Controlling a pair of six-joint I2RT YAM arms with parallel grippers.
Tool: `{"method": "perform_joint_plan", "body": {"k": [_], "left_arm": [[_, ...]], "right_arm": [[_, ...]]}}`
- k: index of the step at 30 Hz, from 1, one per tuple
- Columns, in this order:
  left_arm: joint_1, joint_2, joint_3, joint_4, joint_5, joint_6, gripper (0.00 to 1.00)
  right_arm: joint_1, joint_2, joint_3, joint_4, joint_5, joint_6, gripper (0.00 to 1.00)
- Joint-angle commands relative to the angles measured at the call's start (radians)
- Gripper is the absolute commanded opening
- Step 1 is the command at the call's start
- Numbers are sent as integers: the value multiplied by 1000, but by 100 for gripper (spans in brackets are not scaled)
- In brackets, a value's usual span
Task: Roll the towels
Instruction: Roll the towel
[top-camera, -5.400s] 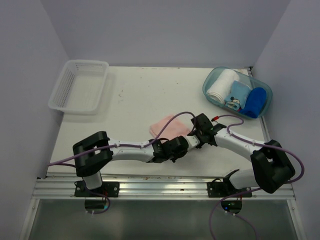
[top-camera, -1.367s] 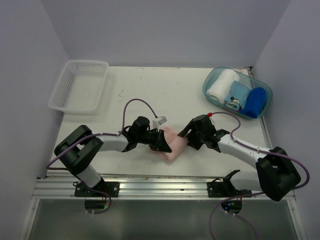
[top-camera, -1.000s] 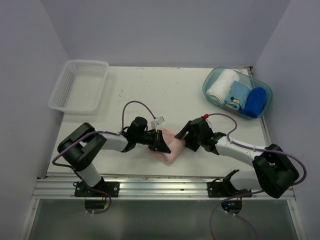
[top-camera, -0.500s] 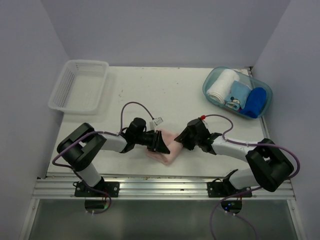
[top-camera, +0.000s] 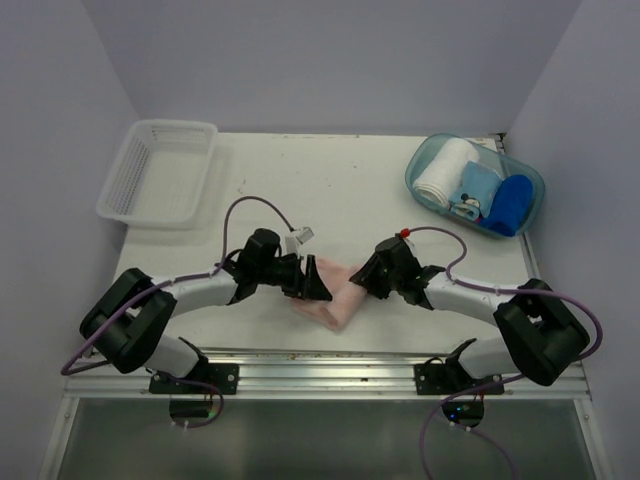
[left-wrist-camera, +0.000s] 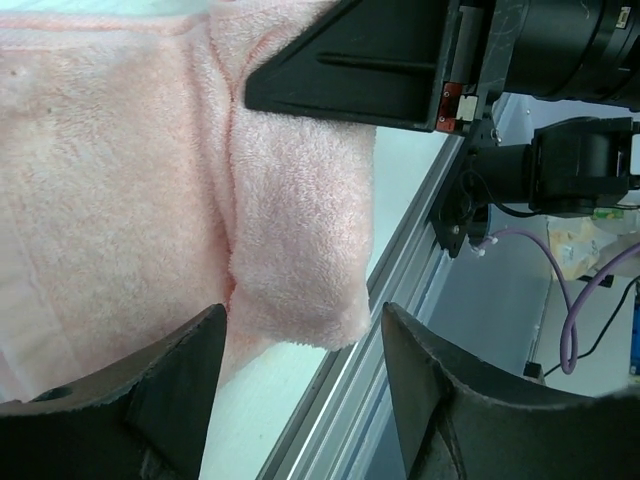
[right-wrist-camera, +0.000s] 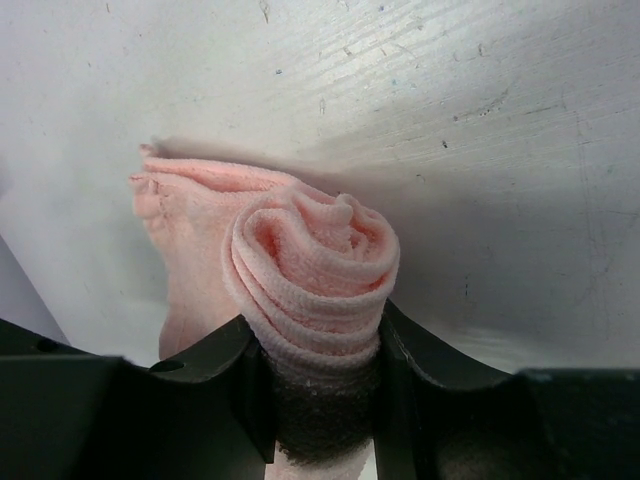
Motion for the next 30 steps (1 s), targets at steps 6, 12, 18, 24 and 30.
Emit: {"method": "perform_joint_plan", "body": {"k": [6, 12, 18, 24, 30], "left_arm": [[55, -32, -55, -63, -65, -3, 33], [63, 84, -9, -109, -80, 12, 8], [65, 199, 64, -161, -129, 58, 1], [80, 291, 150, -192, -169, 87, 0], [112, 330, 203, -238, -190, 127, 0]], "right_arm": [[1, -27, 8, 44, 11, -68, 31], [1, -12, 14, 76, -24, -96, 31], [1, 43, 35, 116, -90, -134, 30], [3, 37, 51, 89, -87, -154, 30], [1, -2, 75, -17, -16, -152, 30]]}}
